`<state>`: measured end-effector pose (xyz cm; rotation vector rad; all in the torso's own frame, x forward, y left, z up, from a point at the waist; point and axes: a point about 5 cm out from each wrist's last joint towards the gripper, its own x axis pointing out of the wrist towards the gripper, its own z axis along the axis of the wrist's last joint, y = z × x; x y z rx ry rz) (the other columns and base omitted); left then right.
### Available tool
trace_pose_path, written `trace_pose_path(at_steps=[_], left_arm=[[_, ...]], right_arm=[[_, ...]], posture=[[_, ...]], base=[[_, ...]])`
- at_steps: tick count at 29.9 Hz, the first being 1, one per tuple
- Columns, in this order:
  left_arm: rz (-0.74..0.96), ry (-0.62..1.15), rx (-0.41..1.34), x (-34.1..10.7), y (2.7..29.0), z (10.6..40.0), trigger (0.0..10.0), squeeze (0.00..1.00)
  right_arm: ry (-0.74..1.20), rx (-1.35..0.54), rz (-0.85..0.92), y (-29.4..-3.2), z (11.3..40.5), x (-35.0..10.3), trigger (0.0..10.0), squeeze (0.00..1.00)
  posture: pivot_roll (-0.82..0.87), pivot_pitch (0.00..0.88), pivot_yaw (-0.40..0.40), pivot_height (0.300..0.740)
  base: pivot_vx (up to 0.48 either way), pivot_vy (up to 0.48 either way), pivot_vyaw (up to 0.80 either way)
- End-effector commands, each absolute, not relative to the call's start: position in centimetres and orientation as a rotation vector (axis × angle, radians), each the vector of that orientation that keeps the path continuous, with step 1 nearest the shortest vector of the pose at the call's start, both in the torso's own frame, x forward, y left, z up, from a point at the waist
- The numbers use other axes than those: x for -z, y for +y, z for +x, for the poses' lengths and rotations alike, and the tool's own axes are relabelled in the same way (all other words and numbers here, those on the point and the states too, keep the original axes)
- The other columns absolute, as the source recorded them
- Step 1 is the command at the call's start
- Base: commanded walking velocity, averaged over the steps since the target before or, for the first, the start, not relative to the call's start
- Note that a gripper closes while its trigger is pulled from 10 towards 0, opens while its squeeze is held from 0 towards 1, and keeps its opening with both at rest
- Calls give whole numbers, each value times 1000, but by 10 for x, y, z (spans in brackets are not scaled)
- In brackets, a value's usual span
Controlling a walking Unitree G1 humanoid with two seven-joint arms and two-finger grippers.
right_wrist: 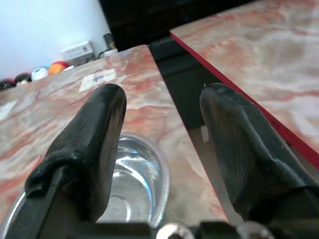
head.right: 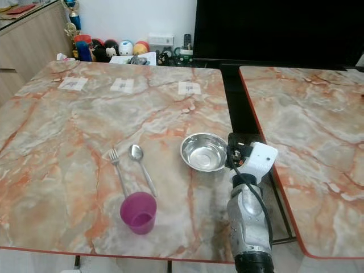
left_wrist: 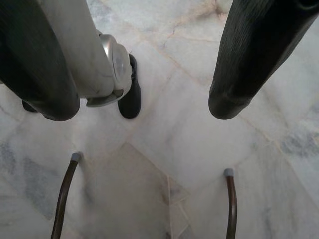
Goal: Setting the table
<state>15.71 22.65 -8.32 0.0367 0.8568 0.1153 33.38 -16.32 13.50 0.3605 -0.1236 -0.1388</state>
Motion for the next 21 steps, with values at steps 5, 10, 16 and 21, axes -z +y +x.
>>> trace_pose_path(at_steps=[5, 10, 16, 21], left_arm=[[38, 898, -112, 87, 227, 150, 10000, 0], [41, 901, -109, 87, 227, 149, 10000, 0], [45, 905, -99, 88, 226, 148, 10000, 0], [48, 909, -94, 88, 226, 148, 10000, 0]], right_arm=[[16, 171, 450, -160, 347, -129, 10000, 0], [74, 209, 559, -163, 353, -128, 10000, 0], [128, 212, 526, -165, 352, -120, 10000, 0], [212, 188, 568, -162, 351, -107, 10000, 0]], posture=[[34, 101, -26, 740], [34, 103, -24, 740], [36, 102, -25, 740], [37, 102, -23, 740]], base=[[0, 0, 0], [0, 0, 0], [0, 0, 0], [0, 0, 0]])
